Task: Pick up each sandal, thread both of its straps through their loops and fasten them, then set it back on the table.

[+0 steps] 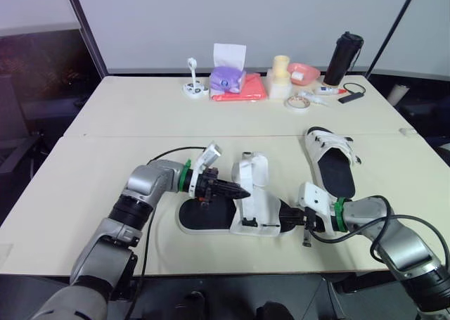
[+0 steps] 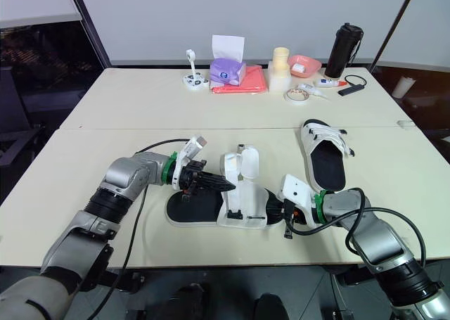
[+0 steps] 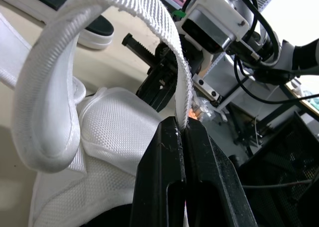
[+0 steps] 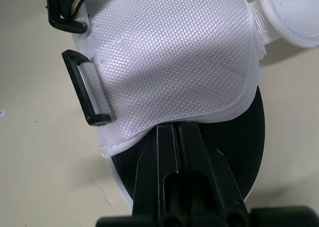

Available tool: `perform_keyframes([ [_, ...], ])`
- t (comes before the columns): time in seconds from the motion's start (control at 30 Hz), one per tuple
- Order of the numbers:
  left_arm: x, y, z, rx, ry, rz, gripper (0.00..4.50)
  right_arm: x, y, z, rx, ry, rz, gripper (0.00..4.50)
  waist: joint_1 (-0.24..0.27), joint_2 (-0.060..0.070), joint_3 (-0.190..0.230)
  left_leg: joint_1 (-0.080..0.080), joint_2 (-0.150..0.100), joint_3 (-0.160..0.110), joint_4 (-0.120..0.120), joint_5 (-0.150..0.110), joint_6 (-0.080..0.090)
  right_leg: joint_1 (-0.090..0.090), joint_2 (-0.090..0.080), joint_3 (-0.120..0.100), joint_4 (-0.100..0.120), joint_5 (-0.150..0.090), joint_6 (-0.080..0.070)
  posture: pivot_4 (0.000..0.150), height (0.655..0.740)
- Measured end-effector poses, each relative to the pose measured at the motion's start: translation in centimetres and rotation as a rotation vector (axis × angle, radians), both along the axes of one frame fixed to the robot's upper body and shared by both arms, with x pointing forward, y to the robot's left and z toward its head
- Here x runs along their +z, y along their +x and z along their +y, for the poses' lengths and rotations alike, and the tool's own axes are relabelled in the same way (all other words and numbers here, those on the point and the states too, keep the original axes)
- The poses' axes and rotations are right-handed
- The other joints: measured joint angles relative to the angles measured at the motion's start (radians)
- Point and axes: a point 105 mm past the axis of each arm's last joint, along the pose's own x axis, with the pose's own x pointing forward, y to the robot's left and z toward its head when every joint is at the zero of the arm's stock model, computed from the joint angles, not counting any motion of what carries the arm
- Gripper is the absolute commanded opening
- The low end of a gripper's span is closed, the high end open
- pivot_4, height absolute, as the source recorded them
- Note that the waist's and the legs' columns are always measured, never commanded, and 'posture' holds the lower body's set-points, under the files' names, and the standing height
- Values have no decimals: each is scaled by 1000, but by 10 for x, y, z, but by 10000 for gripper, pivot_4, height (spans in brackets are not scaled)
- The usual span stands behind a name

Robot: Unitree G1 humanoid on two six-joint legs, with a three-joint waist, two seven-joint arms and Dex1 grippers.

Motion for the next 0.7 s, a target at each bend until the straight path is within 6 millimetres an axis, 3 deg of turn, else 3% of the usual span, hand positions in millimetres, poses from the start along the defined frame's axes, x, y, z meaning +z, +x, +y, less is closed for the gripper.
perform_keyframes([
  [0.33, 1, -1, -5, -83, 53, -75, 106, 0, 0, 1, 0, 3, -1, 0, -1, 0, 0, 0, 0, 0, 0, 0, 0, 2, 0, 0, 1, 0, 1, 1500, 7400],
  [0.7, -11, -9, -11, -141, 108, -196, 106, 0, 1, 1, -6, 5, -6, 0, -2, 0, 0, 0, 0, 0, 0, 0, 0, 2, 0, 0, 2, 0, 1, 1500, 7400],
])
